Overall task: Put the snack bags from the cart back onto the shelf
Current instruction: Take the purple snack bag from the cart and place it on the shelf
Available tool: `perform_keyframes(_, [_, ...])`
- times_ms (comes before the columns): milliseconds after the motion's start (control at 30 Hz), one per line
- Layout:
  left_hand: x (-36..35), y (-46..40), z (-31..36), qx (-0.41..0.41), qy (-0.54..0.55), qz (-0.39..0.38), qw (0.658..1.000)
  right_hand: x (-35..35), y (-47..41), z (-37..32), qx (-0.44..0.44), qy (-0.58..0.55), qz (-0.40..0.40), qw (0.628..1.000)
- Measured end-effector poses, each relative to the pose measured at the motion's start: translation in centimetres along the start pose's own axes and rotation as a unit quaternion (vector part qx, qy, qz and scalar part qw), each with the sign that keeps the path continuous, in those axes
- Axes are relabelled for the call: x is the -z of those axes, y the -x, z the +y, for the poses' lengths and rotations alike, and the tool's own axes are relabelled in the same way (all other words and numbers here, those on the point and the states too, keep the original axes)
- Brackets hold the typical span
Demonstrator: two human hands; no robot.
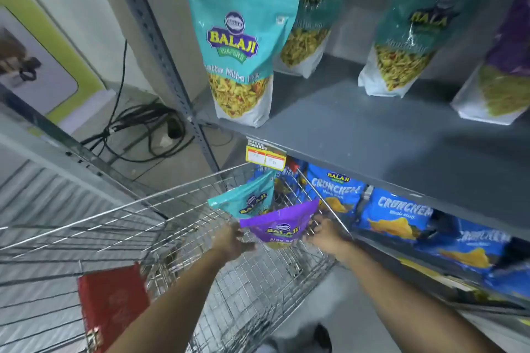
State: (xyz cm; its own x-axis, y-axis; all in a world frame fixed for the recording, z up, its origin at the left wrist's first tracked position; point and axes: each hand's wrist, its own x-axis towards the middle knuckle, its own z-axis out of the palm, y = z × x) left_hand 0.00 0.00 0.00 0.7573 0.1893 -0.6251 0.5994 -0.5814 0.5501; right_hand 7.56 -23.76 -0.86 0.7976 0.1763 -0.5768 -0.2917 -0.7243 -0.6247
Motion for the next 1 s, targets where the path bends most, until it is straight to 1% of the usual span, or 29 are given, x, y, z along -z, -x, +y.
perform_keyframes(33, [-0.8, -0.6, -0.1, -0.004, 0.054, 0.001, 0.999, -0.3, -0.7, 0.2, -0.014, -0.051, -0.008, 0.999])
perform_keyframes(67, [-1.2, -0.9, -0.1, -0.007, 0.086, 0.008, 0.996, -0.4, -1.0, 0.2, -0.027, -0.083, -0.013, 0.996])
perform_keyframes(133, [-1.9, -1.5, -0.1, -0.012, 0.116, 0.044, 0.992, -0.6, -1.9, 0.1, -0.035, -0.104, 0.002, 0.994])
perform_keyframes(233, [-2.6, -2.6, -0.3, -0.008, 0.133, 0.092, 0.987, -1.4, -2.5, 0.6, -0.026, -0.129, 0.040, 0.990])
perform_keyframes(333, [-2.3, -2.5, 0.7, -0.006, 0.097, 0.102, 0.990, -1.7, -1.9, 0.2, -0.017, -0.162, 0.066, 0.984])
perform_keyframes(367, [-2.1, -2.5, 1.1, -0.019, 0.116, 0.102, 0.988, -1.5, -1.4, -0.2, -0.008, -0.179, 0.067, 0.981])
perform_keyframes(433, [-1.0, -1.6, 2.6, -0.063, 0.163, 0.100, 0.979, -0.6, 0.0, -1.0, 0.032, -0.203, 0.071, 0.976])
perform_keyframes(533, [1.8, 0.8, 5.5, -0.146, 0.184, 0.102, 0.967, 2.4, 3.3, -2.9, 0.110, -0.216, 0.096, 0.965])
perform_keyframes(667, [5.1, 4.6, 10.5, -0.240, 0.227, 0.070, 0.941, 8.0, 8.5, -5.5, 0.196, -0.274, 0.114, 0.935])
perform_keyframes(733, [6.5, 6.7, 13.9, -0.303, 0.228, 0.062, 0.923, 11.4, 10.9, -6.6, 0.237, -0.291, 0.117, 0.919])
perform_keyframes(800, [7.3, 8.9, 18.1, -0.352, 0.229, 0.057, 0.906, 15.0, 13.1, -7.4, 0.269, -0.308, 0.137, 0.902])
perform_keyframes(933, [7.5, 12.0, 28.0, -0.434, 0.206, 0.063, 0.875, 23.0, 16.5, -8.2, 0.307, -0.321, 0.210, 0.871])
perform_keyframes(1000, [6.6, 11.9, 32.4, -0.468, 0.219, 0.055, 0.854, 26.8, 17.9, -8.1, 0.318, -0.320, 0.250, 0.857])
